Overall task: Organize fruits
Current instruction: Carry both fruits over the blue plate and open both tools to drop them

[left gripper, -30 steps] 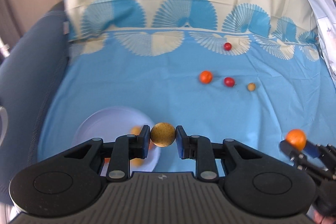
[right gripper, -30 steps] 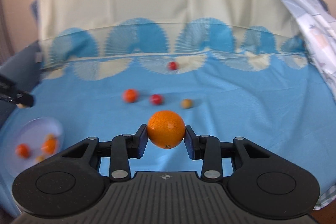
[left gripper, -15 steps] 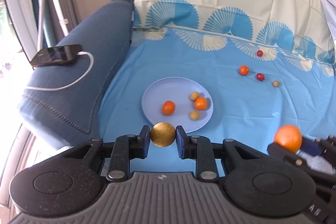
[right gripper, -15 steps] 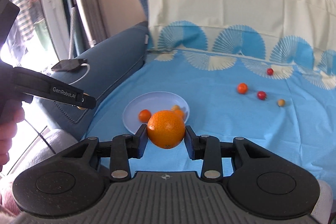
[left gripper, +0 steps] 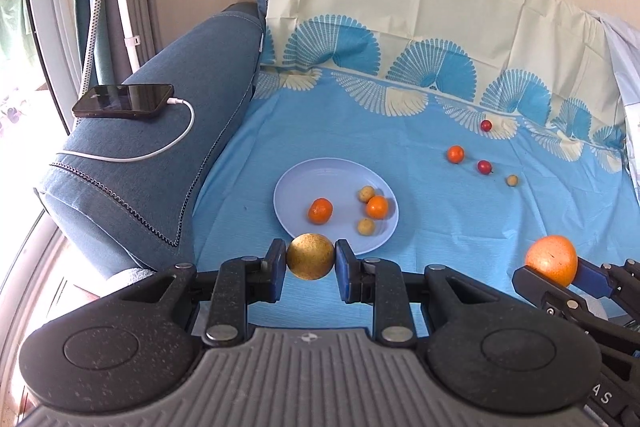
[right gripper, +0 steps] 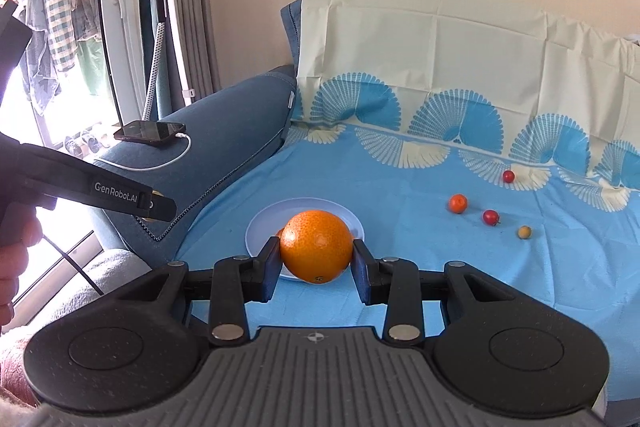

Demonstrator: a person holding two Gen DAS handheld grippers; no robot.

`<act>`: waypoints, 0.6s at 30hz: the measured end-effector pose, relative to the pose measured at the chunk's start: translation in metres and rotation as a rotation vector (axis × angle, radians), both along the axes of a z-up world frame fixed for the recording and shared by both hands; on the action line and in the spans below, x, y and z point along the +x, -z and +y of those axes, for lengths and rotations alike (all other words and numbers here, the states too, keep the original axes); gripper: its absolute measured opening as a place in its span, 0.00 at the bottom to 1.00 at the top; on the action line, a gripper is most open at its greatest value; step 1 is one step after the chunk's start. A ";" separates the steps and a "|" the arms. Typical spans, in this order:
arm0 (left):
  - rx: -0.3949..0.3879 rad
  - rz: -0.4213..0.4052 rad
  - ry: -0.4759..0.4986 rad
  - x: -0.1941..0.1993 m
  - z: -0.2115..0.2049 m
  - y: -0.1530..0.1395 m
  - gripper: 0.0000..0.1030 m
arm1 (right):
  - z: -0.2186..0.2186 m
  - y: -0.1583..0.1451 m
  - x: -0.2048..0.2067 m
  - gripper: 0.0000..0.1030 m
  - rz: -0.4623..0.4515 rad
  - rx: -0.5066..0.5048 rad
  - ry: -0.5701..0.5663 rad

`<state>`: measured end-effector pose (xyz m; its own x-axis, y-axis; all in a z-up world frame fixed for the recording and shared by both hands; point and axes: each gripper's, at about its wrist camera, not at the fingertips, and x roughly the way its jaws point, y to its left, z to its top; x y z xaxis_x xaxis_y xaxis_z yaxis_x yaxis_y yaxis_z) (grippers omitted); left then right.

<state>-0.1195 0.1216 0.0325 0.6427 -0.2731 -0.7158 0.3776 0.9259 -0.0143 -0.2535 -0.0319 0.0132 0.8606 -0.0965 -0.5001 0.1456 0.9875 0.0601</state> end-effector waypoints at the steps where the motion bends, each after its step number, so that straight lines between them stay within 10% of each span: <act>1: -0.001 0.001 -0.003 0.000 0.001 0.000 0.28 | 0.001 0.000 0.000 0.38 0.002 0.000 0.000; 18: 0.018 0.095 -0.032 0.042 -0.007 0.026 0.28 | -0.008 0.018 0.030 0.38 0.083 0.019 -0.010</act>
